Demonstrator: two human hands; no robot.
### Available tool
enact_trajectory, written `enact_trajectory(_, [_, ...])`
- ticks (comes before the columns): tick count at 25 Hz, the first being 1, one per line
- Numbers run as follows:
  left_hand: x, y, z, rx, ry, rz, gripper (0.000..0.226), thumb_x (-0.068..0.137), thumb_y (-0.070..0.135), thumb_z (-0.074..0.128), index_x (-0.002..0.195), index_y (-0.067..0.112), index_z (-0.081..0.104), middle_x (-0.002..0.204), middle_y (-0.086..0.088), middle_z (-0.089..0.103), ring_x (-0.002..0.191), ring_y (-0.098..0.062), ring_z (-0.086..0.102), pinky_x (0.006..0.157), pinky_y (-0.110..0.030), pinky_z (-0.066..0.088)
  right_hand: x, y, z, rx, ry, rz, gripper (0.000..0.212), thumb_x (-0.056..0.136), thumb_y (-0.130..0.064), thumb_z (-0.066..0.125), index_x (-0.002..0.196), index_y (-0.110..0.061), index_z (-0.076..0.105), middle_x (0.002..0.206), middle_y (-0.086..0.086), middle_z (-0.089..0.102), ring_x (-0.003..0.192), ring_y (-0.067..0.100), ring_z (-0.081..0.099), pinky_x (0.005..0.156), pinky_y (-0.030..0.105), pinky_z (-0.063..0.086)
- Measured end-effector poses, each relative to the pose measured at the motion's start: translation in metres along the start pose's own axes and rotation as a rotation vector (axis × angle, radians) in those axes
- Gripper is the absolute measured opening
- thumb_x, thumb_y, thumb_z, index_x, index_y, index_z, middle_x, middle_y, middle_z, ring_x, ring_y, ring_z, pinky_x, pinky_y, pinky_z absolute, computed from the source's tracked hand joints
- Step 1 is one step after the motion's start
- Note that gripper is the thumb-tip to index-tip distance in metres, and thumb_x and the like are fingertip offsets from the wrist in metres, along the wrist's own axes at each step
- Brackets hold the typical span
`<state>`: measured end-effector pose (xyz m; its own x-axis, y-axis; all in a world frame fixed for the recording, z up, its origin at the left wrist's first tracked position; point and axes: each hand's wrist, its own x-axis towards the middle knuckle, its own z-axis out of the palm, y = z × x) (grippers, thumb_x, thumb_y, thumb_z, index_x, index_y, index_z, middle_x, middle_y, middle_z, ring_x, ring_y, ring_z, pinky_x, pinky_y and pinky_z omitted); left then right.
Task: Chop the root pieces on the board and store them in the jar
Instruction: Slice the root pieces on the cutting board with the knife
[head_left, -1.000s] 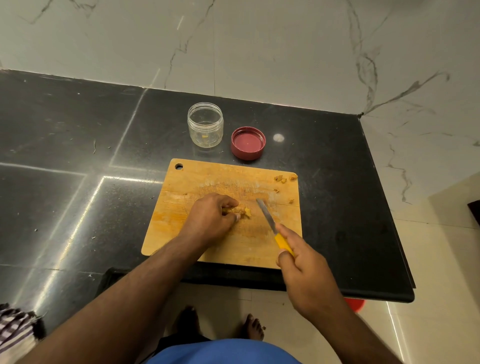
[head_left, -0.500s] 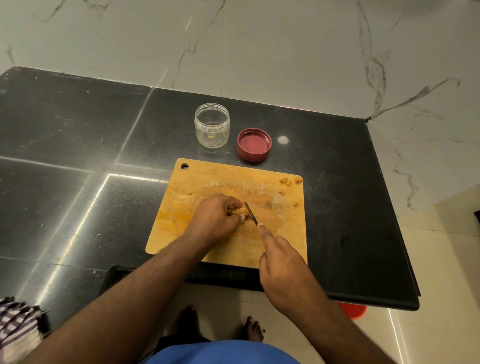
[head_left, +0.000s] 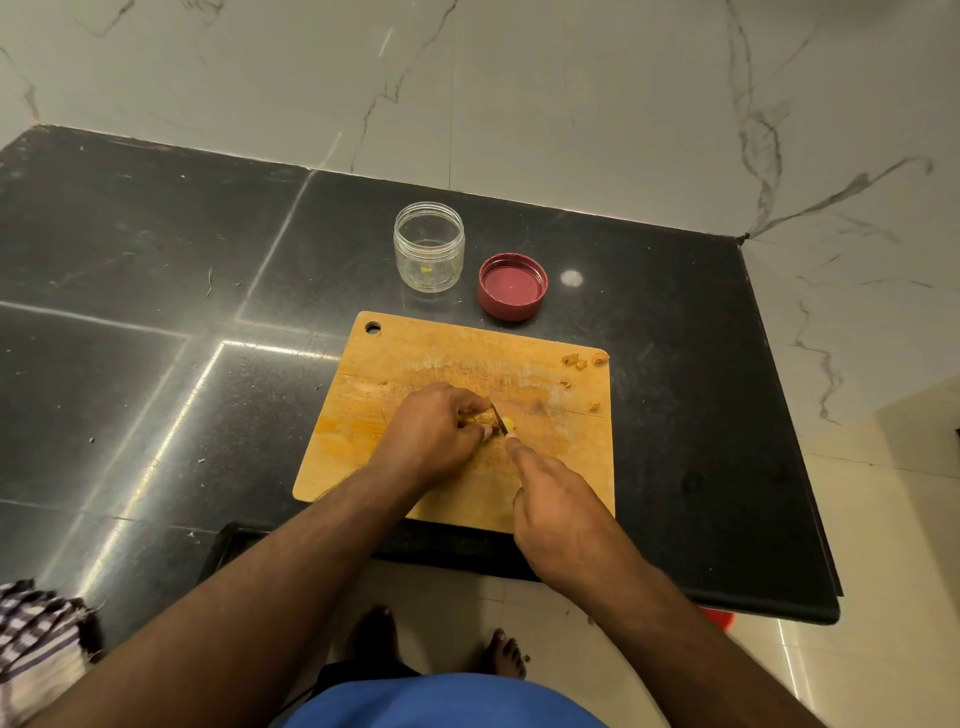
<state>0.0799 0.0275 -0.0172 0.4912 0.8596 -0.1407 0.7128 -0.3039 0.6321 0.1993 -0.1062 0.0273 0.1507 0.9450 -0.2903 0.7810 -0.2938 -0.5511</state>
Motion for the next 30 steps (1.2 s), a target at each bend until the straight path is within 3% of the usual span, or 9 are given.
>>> enact_trajectory(7, [-0.001,0.000,0.000,0.025,0.014,-0.008,0.037,0.092,0.034,0.070,0.127,0.024,0.069,0.122,0.003,0.065,0.103,-0.009,0.058,0.083,-0.020,0.041,-0.042,0.006,0.009,0.024,0.050,0.033,0.057,0.104,-0.022,0.034,0.155,-0.034,0.014,0.113,-0.009,0.049,0.092,0.008,0.051,0.076,0.024,0.047])
enact_trajectory(12, [-0.003,0.000,-0.002,0.018,-0.020,-0.013,0.040,0.092,0.034,0.070,0.131,0.025,0.065,0.124,0.004,0.064,0.109,-0.013,0.059,0.092,-0.028,0.050,-0.053,0.010,-0.013,0.267,0.098,0.072,0.051,0.103,-0.019,0.041,0.150,-0.033,0.031,0.131,-0.010,0.056,0.075,-0.008,0.050,0.066,0.008,0.040])
enact_trajectory(15, [-0.003,-0.001,-0.003,-0.006,-0.026,-0.014,0.039,0.091,0.032,0.072,0.129,0.025,0.065,0.121,0.004,0.064,0.103,-0.010,0.058,0.085,-0.024,0.049,-0.053,0.013,-0.022,0.360,0.134,0.087,0.051,0.102,-0.016,0.042,0.148,-0.036,0.035,0.125,-0.008,0.060,0.065,-0.002,0.055,0.057,0.012,0.042])
enact_trajectory(23, [-0.005,-0.006,0.001,-0.013,0.036,0.001,0.038,0.090,0.035,0.073,0.125,0.022,0.070,0.115,0.005,0.066,0.097,-0.009,0.056,0.079,-0.022,0.043,-0.034,-0.003,-0.003,0.092,0.113,-0.011,0.052,0.104,-0.025,0.035,0.153,-0.030,0.021,0.142,-0.008,0.046,0.119,0.005,0.048,0.096,0.022,0.043])
enact_trajectory(30, [-0.005,-0.007,0.003,-0.018,0.048,0.013,0.038,0.090,0.035,0.073,0.126,0.022,0.070,0.118,0.005,0.066,0.097,-0.008,0.057,0.080,-0.022,0.045,-0.026,-0.004,0.008,-0.007,0.114,-0.025,0.053,0.104,-0.024,0.032,0.155,-0.029,0.018,0.131,-0.002,0.049,0.108,0.014,0.054,0.091,0.032,0.048])
